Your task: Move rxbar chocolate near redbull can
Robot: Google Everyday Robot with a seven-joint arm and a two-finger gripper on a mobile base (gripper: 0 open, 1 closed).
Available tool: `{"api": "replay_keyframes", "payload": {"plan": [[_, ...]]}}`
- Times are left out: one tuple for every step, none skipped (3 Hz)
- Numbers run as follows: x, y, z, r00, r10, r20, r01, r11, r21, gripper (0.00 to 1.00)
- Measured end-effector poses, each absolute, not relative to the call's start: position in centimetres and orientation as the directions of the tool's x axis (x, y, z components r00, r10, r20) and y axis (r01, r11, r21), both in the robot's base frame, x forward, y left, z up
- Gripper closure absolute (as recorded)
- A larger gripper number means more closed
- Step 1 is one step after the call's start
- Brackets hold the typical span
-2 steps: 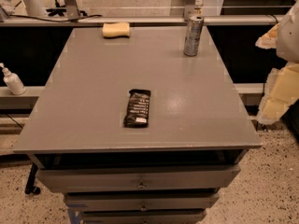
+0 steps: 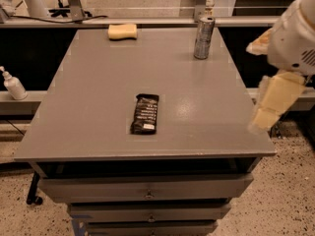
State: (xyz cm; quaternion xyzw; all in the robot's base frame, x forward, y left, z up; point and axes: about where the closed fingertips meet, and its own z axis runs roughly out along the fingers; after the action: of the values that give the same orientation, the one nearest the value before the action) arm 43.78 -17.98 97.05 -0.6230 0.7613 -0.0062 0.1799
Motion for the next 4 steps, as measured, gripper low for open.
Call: {"api": "replay_keyframes", "payload": {"plan": [[43.7,-11.1,95.5,-0.090,-0.926,-0.366,-0.968,0.168,-0.188,0.00],[44.2,-5.0,93.8,-0.046,-0.895,-0.444,-0.978,0.131,-0.164,0.00],[46.4,-0.9,91.9,-0.047,-0.864,-0.501,-0.980,0.137,-0.145,0.00],[48.9,1.5,90.1,-0.068,-0.835,-0.545,-0.979,0.163,-0.127,0.00]]}}
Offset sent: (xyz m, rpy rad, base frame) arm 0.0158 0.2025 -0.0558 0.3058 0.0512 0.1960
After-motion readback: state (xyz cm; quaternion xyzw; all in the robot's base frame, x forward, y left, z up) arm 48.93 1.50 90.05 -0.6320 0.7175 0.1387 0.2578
